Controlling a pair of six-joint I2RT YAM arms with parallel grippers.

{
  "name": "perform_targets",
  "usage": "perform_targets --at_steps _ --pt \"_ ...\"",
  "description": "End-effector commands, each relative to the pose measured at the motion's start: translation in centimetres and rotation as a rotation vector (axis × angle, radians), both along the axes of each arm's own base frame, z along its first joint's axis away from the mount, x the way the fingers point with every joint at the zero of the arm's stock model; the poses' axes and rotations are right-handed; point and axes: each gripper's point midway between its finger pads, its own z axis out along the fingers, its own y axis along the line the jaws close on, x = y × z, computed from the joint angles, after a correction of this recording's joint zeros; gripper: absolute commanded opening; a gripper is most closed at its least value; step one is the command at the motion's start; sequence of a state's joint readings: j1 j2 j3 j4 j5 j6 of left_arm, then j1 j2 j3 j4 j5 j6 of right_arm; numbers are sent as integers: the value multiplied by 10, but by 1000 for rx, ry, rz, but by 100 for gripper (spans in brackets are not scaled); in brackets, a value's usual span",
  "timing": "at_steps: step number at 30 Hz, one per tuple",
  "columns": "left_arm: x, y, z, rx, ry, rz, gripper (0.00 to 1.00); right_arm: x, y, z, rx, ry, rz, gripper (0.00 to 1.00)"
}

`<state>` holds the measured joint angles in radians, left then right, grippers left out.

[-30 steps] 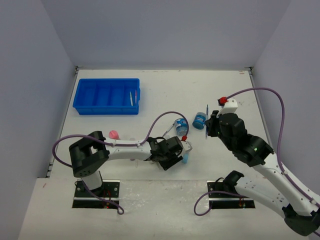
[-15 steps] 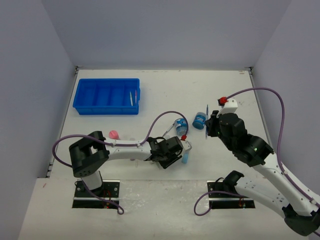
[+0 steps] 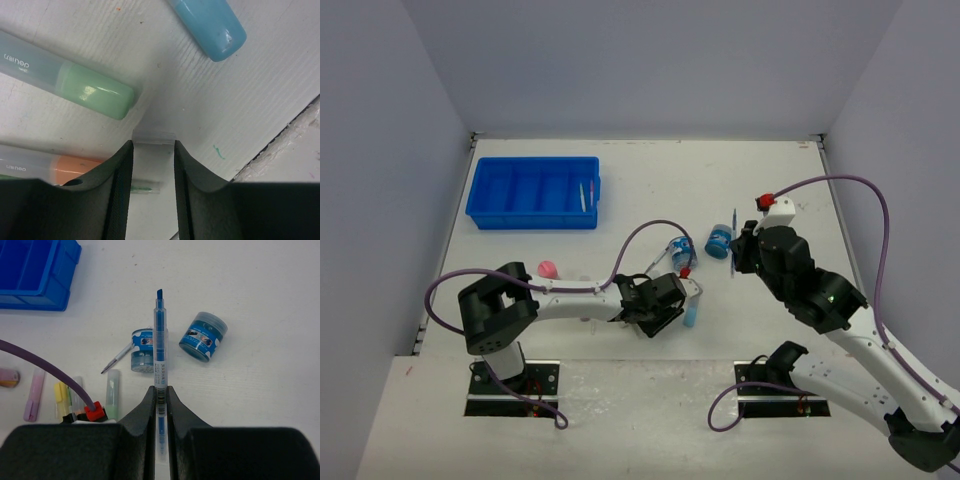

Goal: Sort the stationery into containers
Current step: Close the pen cap on the pen.

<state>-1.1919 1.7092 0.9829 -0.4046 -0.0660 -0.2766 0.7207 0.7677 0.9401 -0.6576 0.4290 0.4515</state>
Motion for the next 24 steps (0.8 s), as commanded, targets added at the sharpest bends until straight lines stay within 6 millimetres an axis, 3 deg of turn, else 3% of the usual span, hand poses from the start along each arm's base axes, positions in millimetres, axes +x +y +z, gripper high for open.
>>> perform_targets --at_steps 1,9,20,24 --pt "6 -4 10 -34 -19 143 14 4 1 7 20 -33 -10 0" --pt "7 -1 28 -108 -61 425 17 5 -1 8 22 -37 -19 0" --pt "11 11 15 -50 -126 671 15 5 -1 7 21 -37 -21 0" --pt "8 10 11 -74 -130 730 21 5 0 6 18 -31 -17 0"
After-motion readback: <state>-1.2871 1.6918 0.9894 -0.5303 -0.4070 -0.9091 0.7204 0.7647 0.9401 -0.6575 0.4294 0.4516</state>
